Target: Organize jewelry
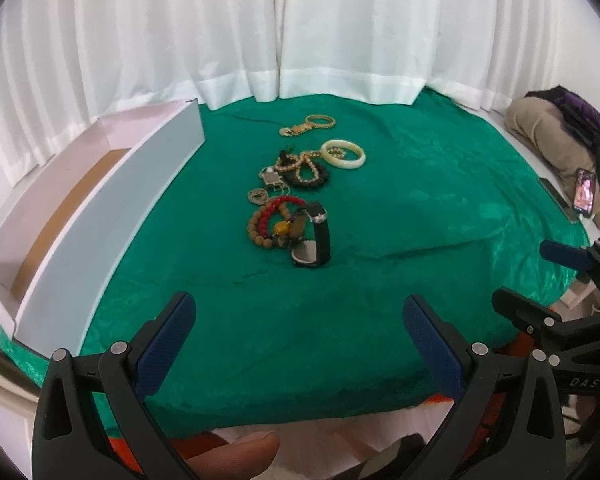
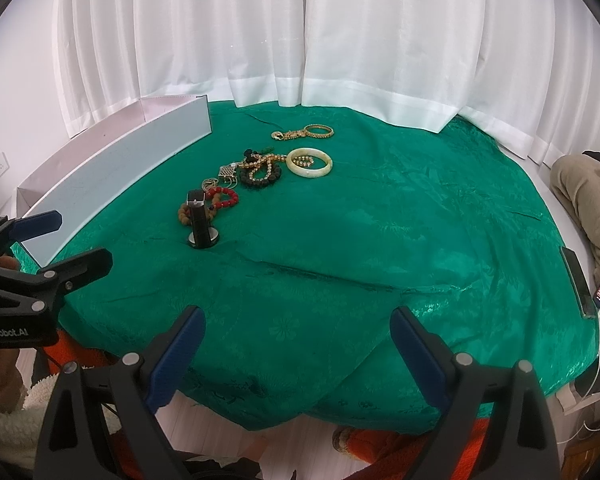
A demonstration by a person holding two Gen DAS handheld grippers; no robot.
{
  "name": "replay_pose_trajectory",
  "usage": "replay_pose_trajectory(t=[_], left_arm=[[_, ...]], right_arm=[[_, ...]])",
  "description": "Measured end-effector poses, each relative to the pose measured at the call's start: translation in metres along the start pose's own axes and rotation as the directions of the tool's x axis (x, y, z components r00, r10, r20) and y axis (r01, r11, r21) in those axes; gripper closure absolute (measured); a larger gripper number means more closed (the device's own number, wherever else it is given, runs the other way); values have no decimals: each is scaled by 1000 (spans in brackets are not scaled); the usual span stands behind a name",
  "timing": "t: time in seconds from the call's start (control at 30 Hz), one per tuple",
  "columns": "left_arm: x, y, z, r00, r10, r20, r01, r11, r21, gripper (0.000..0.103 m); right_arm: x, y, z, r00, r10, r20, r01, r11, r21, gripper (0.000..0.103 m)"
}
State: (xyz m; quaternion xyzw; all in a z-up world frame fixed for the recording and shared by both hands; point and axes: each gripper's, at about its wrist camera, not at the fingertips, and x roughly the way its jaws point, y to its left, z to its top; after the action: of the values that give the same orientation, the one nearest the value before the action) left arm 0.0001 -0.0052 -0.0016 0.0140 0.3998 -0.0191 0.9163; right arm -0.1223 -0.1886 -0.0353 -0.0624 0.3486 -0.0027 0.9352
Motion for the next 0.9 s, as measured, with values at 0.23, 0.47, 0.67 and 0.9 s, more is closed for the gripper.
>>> replay_pose_trajectory(t=[0.23,0.47,0.67,0.9], left_arm=[[0,-4,-2,1000,-2,-4,2,1000,18,0],[-3,2,-1,1000,-5,2,5,1000,0,0],[1,29,-5,1000,0,-17,-2,996,-92,0],[12,37,-9,998,-31,-59,23,990,-141,0]], right_arm=[[0,0,0,1000,0,-1,0,1000,0,7],[-4,-3,0,1000,-6,12,6,1000,12,7],[0,-6,-2,1000,1,-1,-1,1000,22,7],[0,-4,-1,1000,2,-8,-2,1000,16,7]])
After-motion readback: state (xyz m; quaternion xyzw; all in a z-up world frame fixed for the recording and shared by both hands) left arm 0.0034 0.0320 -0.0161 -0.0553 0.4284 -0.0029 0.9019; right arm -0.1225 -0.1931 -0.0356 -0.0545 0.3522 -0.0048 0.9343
